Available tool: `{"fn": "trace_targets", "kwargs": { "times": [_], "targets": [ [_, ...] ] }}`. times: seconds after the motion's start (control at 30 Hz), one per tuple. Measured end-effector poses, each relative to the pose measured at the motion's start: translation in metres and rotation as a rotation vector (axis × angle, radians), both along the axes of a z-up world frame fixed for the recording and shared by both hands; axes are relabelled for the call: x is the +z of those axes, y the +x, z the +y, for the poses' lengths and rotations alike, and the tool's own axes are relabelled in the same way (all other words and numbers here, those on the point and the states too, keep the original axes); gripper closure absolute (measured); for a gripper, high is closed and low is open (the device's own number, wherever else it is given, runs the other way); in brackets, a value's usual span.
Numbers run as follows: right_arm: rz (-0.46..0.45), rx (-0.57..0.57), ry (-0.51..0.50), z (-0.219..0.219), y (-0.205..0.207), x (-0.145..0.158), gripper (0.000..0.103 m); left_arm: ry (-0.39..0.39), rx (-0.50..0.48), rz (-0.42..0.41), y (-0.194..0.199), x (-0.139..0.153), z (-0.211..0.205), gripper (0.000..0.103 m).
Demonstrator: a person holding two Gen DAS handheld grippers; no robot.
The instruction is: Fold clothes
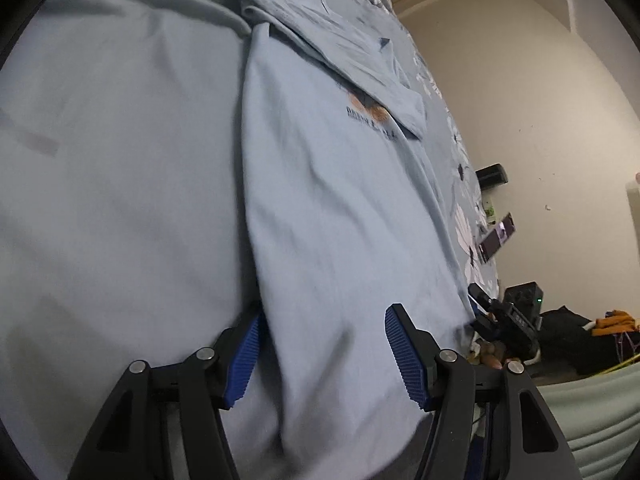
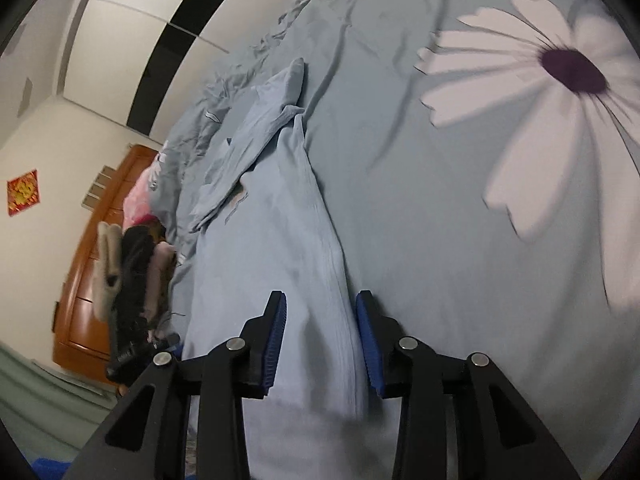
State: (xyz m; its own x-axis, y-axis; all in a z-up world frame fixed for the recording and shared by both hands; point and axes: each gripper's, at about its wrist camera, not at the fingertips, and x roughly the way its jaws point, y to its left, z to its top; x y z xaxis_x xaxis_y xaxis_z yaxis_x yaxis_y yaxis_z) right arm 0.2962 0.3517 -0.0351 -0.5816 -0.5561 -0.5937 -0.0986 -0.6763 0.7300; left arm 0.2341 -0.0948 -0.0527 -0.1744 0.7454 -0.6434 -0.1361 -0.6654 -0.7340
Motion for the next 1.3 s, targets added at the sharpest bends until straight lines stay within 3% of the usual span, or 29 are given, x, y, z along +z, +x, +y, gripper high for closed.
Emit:
{"fn": "trace_targets", "kwargs": {
  "times": [0.33, 0.43, 0.5, 0.6, 0.67, 0.83, 1.03, 1.13, 1.3],
  "targets": [
    [0.04, -0.035, -0.088, -0.002, 0.021, -0.007, 0.066, 0.094, 0.025, -0.047, 0.036, -0.007, -0.004, 0.045],
    [0.039, -0.069, -0.113, 0.002, 0.026, -0.009, 0.074, 0.094, 0.06, -0.044, 0.043, -0.01, -0.009, 0.06],
    [0.026, -0.086, -0.116, 0.002, 0.027, -0.01, 0.079, 0.119, 0.09, -0.066, 0.043, -0.016, -0.008, 0.088],
    [0.013, -0.104, -0.113, -0.001, 0.028, -0.011, 0.09, 0.131, 0.111, -0.062, 0.048, -0.018, -0.007, 0.097],
    [0.027, -0.118, -0.107, -0.003, 0.032, -0.008, 0.097, 0.141, 0.129, -0.021, 0.051, -0.008, -0.014, 0.098],
    [0.128, -0.115, -0.094, -0.014, 0.061, 0.017, 0.099, 0.14, 0.125, 0.091, 0.067, 0.031, -0.043, 0.098],
    [0.236, -0.078, -0.085, -0.037, 0.105, 0.044, 0.099, 0.193, 0.136, 0.133, 0.09, 0.057, -0.077, 0.098],
    [0.28, -0.069, -0.076, -0.04, 0.095, 0.068, 0.099, 0.229, 0.145, 0.181, 0.077, 0.075, -0.082, 0.098],
    [0.324, -0.093, -0.072, -0.041, 0.044, 0.103, 0.099, 0.257, 0.158, 0.253, 0.025, 0.102, -0.083, 0.098]
  ]
}}
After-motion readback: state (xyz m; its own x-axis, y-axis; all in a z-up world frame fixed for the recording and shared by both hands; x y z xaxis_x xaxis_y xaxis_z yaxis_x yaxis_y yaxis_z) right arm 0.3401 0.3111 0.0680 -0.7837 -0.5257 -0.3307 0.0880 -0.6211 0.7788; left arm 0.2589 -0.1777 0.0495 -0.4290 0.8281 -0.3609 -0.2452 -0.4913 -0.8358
